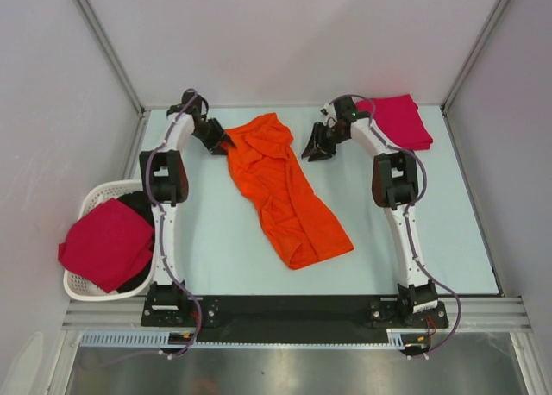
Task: Fold and stack the t-shirts
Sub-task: Rotate the tshirt 90 degrees
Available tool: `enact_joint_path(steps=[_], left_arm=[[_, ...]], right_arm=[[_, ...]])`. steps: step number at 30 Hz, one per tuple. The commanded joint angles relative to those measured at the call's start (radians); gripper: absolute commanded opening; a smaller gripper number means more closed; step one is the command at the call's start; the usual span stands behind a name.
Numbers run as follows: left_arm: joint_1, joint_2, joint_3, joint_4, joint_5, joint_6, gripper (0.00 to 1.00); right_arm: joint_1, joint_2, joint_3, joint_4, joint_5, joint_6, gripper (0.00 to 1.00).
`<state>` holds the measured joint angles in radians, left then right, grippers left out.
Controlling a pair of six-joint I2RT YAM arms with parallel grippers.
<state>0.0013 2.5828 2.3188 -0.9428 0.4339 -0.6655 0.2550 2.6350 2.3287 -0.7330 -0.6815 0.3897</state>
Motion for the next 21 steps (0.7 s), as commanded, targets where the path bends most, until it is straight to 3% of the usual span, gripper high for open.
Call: enact_joint_path(steps=[1,3,4,7,10,12,14,16,21], left_arm=[[-0.063,0.053,0.025,0.015,0.029,-0.002,0.48],[-0.067,0.045,0.019,0.018,0.019,0.013,0.46],[-0.069,0.043,0.021,0.019,0.003,0.024,0.40],[-0.063,0.071,0.053,0.012,0.031,0.020,0.29],[-0.063,0.088,0.077,0.004,0.031,0.023,0.27],[-0.061,0.074,0.071,0.006,0.011,0.032,0.29],[-0.060,0.069,0.070,0.004,0.005,0.037,0.35],[-0.057,0.069,0.070,0.003,0.000,0.038,0.39],[-0.044,0.076,0.083,0.004,0.003,0.040,0.49]], right_arm=[[-0.048,-0.220,-0.179,-0.192,0.092,-0.118,0.42],[-0.049,-0.323,-0.248,-0.161,0.184,-0.156,0.38],[-0.049,-0.342,-0.282,-0.152,0.200,-0.163,0.35],[-0.043,-0.330,-0.298,-0.233,0.185,-0.207,0.01],[-0.036,-0.363,-0.359,-0.289,0.155,-0.221,0.00],[-0.030,-0.404,-0.423,-0.272,0.155,-0.222,0.11],[-0.033,-0.449,-0.454,-0.272,0.142,-0.219,0.31],[-0.039,-0.461,-0.485,-0.301,0.125,-0.221,0.43],[-0.033,-0.547,-0.586,-0.385,0.129,-0.216,0.47]])
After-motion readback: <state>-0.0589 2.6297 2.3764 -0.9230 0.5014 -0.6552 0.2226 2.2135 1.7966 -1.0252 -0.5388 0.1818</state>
